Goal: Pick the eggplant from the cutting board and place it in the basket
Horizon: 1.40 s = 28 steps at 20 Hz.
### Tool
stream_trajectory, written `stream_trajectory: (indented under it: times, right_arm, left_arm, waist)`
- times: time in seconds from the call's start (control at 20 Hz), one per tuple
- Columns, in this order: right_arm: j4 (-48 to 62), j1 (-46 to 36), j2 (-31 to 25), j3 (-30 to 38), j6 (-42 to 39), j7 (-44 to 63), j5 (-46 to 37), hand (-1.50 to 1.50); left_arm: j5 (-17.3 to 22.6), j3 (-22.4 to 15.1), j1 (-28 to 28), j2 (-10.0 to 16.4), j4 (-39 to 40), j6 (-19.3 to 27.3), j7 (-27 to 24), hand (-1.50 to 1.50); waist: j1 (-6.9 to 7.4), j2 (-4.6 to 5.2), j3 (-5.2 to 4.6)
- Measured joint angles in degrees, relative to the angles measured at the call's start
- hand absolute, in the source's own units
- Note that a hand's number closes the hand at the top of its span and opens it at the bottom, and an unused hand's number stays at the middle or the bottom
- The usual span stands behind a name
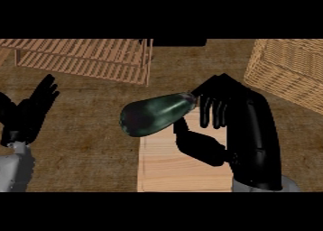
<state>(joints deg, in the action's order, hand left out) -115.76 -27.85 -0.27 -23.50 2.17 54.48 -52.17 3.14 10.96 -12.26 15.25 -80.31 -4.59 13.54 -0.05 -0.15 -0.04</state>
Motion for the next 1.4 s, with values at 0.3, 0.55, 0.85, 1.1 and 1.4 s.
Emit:
stream_trajectory:
  times: [0.3,0.55,0.85,1.1,1.4]
  right_arm:
    - [2.74,-12.19,-1.38,10.65,-5.72,2.41,0.62,1.5]
    - [10.25,-19.46,-4.96,19.34,-6.05,0.63,1.71,1.5]
    - [19.36,-25.58,-10.67,25.46,-6.18,-1.33,0.37,1.5]
    - [25.63,-25.71,-16.88,30.72,-5.42,-6.06,0.61,1.5]
    - [33.05,-23.33,-21.61,35.81,-2.49,-13.42,2.73,1.5]
  left_arm:
    - [-0.77,-0.81,-0.89,-0.83,-0.65,0.91,1.31,0.0]
    - [-0.33,-0.14,0.31,-0.33,-0.45,-0.13,0.15,0.0]
    - [-0.56,-0.32,0.44,-0.77,-0.23,-0.15,-0.3,0.0]
    - [-0.72,-0.28,0.12,-0.69,0.35,-0.32,-0.34,0.0]
    - [-1.05,-0.36,-0.04,-1.33,0.83,0.03,-1.07,0.0]
  waist:
    - [0.15,0.06,0.01]
    - [0.38,0.15,0.01]
    - [0.45,0.23,0.01]
    - [0.3,0.26,0.03]
    - [0.31,0.25,0.05]
